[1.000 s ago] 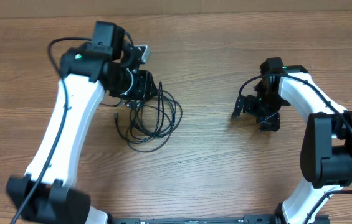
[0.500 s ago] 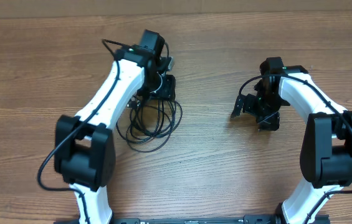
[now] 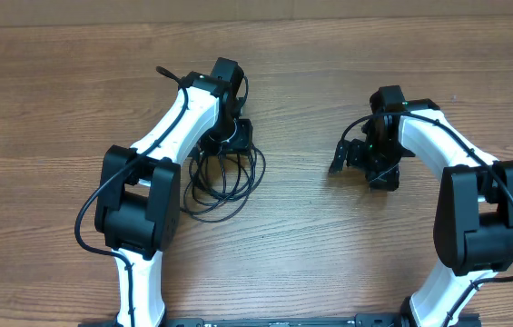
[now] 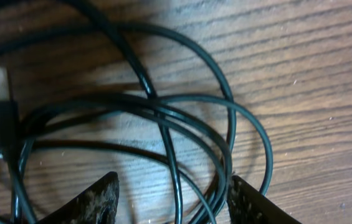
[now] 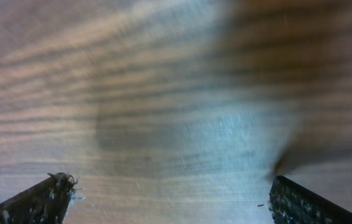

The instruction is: Untangle cables

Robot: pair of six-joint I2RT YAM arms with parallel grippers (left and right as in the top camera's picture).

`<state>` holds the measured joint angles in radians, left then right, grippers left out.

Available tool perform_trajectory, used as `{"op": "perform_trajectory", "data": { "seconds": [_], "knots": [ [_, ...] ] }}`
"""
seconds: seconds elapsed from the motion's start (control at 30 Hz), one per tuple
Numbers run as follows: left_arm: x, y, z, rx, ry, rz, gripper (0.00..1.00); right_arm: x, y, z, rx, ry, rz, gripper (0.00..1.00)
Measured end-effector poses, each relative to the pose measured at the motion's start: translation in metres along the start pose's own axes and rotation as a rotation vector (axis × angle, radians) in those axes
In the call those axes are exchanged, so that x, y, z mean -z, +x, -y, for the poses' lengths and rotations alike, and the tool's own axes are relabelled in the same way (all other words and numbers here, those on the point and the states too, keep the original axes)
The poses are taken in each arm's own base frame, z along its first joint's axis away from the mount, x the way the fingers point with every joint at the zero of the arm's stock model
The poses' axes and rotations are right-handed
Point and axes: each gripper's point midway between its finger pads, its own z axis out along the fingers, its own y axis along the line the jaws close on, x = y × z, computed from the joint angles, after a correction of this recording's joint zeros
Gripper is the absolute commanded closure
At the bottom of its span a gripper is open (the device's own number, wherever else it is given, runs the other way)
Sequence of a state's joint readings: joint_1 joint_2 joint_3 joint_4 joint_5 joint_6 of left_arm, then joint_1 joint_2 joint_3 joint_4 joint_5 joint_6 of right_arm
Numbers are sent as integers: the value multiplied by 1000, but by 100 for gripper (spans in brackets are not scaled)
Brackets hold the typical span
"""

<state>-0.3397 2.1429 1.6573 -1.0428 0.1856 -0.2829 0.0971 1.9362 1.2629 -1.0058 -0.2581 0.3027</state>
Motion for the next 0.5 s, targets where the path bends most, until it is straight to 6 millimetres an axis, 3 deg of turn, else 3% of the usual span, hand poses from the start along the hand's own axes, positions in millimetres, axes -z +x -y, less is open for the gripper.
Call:
{"op": "perform_trajectory", "data": {
  "seconds": [0.27, 0.5],
  "knots": [
    [0, 1, 0, 0, 0, -2, 42, 2, -32, -13, 38, -50, 128, 0],
    [8, -5, 3, -3, 5, 17, 41, 5, -48, -20, 57, -77, 196, 0]
  ]
}}
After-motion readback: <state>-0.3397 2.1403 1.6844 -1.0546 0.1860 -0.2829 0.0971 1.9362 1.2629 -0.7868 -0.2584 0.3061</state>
